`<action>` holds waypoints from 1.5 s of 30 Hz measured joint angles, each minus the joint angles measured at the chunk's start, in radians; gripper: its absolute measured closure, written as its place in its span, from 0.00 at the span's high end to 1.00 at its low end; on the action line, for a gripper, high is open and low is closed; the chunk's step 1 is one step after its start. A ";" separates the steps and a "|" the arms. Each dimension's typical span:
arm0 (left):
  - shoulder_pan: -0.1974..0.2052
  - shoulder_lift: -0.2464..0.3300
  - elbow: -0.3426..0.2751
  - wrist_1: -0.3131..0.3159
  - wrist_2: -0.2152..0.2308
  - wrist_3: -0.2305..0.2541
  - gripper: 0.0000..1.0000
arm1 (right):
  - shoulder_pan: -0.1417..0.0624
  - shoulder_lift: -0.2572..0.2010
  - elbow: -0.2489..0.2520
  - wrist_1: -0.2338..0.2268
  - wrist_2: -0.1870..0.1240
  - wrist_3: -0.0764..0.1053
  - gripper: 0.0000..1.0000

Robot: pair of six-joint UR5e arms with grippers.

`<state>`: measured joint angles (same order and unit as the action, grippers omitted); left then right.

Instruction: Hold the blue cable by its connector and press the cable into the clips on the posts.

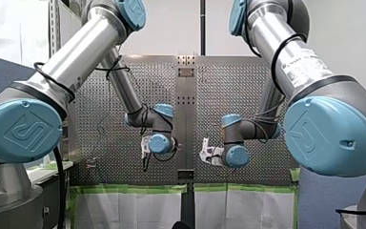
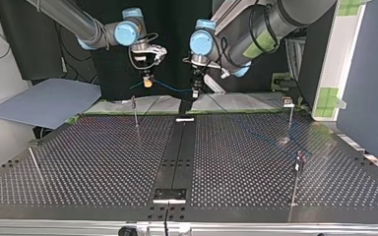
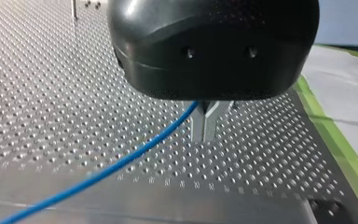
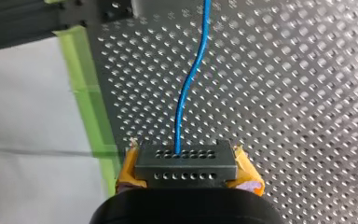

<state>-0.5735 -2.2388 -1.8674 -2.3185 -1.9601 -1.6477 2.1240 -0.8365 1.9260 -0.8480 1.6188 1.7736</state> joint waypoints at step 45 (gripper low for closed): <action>-0.165 -0.220 0.213 0.028 -0.023 -0.047 0.00 | -0.237 0.093 0.006 -0.134 0.015 -0.042 0.00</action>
<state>-0.7382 -2.4584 -1.6546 -2.2905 -1.9833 -1.6947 1.8868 -0.7436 1.9324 -0.9822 1.6338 1.7316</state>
